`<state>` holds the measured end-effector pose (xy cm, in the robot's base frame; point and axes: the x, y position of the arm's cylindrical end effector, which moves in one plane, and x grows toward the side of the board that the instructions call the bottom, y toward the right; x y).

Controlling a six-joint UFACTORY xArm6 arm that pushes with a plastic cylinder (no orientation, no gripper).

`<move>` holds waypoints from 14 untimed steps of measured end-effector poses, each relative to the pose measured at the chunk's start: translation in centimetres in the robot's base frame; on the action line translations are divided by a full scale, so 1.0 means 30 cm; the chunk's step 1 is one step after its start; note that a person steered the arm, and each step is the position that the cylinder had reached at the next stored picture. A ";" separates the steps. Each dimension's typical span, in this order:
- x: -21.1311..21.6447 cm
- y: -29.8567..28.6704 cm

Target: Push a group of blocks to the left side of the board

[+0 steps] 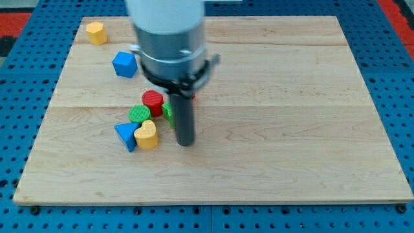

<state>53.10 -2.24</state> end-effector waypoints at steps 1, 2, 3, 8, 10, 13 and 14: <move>0.160 -0.039; 0.162 -0.184; 0.074 -0.189; -0.057 -0.304; -0.124 0.024; -0.172 -0.154; -0.154 -0.157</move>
<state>48.47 -6.94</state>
